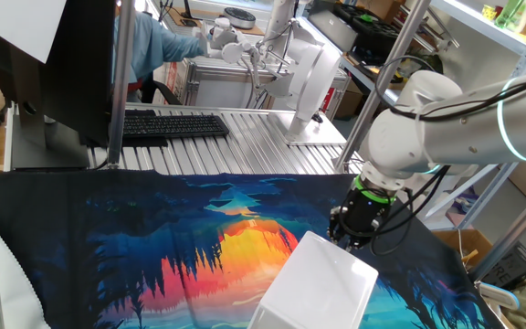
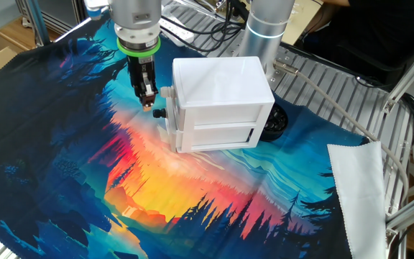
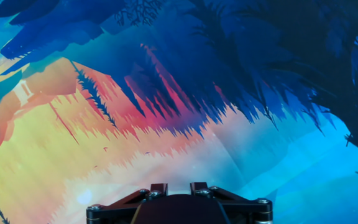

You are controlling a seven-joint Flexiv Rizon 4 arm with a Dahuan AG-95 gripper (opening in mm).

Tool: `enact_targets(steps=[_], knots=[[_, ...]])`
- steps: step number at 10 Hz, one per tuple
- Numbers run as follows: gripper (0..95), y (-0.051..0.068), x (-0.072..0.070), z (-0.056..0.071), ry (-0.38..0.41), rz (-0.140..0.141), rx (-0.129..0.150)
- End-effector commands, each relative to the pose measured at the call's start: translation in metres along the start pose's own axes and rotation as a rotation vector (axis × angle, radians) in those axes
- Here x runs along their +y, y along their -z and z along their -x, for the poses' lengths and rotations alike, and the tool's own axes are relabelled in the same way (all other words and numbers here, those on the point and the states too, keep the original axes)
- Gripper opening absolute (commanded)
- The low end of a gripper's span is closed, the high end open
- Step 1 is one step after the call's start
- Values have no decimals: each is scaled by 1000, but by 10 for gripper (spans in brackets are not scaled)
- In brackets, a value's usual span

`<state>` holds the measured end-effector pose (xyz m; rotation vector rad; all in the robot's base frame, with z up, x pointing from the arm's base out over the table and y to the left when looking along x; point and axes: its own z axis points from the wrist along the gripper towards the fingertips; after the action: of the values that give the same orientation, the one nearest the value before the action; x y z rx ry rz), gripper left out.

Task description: Grasp the handle and close the drawer

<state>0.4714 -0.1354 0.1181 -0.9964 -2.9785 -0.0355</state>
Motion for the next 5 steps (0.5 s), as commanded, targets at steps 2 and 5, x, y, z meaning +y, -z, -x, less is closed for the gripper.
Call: enact_targets(steps=[2, 5], knots=[[190, -1, 0, -1, -1, 0, 0], [380, -3, 0, -2, -19, -3, 3]])
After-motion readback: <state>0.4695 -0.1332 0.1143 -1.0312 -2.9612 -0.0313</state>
